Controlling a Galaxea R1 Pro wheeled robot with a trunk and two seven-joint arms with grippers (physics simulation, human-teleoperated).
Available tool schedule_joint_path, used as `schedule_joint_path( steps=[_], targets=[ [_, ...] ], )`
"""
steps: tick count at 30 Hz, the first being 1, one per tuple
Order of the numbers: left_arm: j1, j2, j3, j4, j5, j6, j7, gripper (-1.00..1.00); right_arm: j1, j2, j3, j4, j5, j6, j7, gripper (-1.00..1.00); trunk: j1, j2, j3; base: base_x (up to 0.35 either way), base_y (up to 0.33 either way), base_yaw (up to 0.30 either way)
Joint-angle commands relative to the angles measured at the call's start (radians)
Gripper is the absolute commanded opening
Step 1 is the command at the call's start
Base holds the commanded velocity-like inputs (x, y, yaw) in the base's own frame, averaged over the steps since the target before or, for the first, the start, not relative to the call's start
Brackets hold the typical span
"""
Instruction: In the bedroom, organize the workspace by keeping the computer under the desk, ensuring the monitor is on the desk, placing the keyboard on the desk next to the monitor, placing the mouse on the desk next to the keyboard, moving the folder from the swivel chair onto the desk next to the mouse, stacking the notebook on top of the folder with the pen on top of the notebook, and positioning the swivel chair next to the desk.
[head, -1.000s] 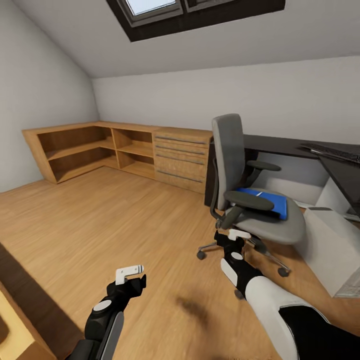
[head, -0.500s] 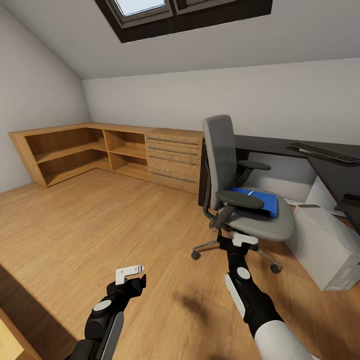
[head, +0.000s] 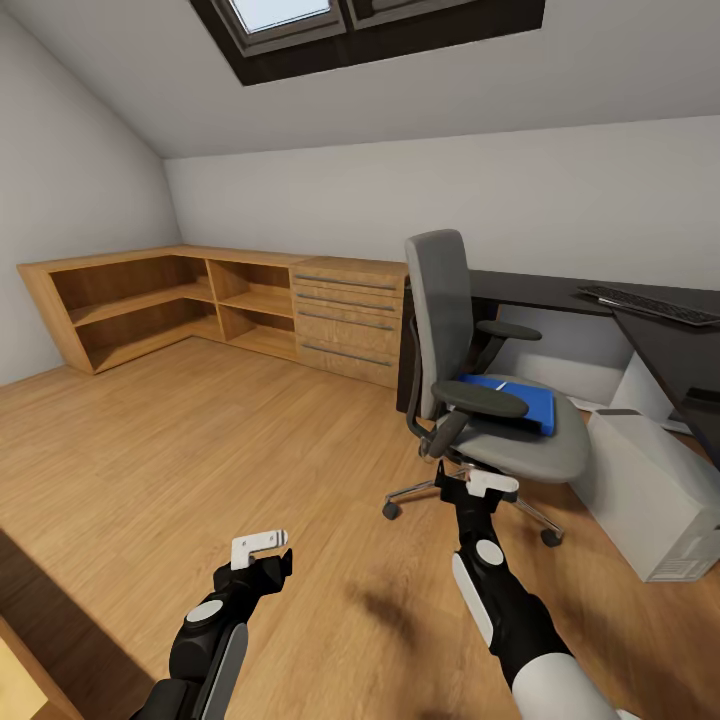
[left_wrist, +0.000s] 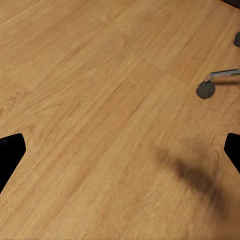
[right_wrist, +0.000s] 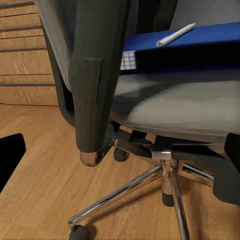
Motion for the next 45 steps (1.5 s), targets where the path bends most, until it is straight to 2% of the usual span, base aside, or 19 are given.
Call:
schedule_joint_path(
  steps=[1,14,28,36,45],
  targets=[
    [-0.001,0.0,-0.001,-0.001,0.01,0.003,0.009,1.0,0.0,-0.001,0.003,0.0,-0.006,-0.004,-0.005,1.0,0.0,0.0,-0.001,0.0,0.0,0.0],
    [-0.001,0.0,-0.001,-0.001,0.009,0.003,0.007,1.0,0.003,0.0,0.003,-0.002,-0.006,-0.009,-0.005,1.0,0.0,0.0,0.001,0.0,0.0,-0.017],
    [-0.001,0.0,-0.001,-0.001,0.01,0.002,0.007,1.0,0.018,0.0,0.003,-0.003,-0.01,-0.025,0.0,1.0,0.0,0.0,0.02,0.0,0.001,-0.183],
    [-0.001,0.0,0.0,-0.001,0.01,0.003,0.007,1.0,0.019,0.0,0.003,-0.004,-0.009,-0.025,-0.001,1.0,0.0,0.0,0.029,0.0,0.199,-0.186],
    [-0.001,0.0,-0.001,-0.001,0.01,0.003,0.007,1.0,0.02,0.0,0.003,-0.004,-0.009,-0.025,-0.002,1.0,0.0,0.0,0.031,0.0,0.082,-0.029]
  ],
)
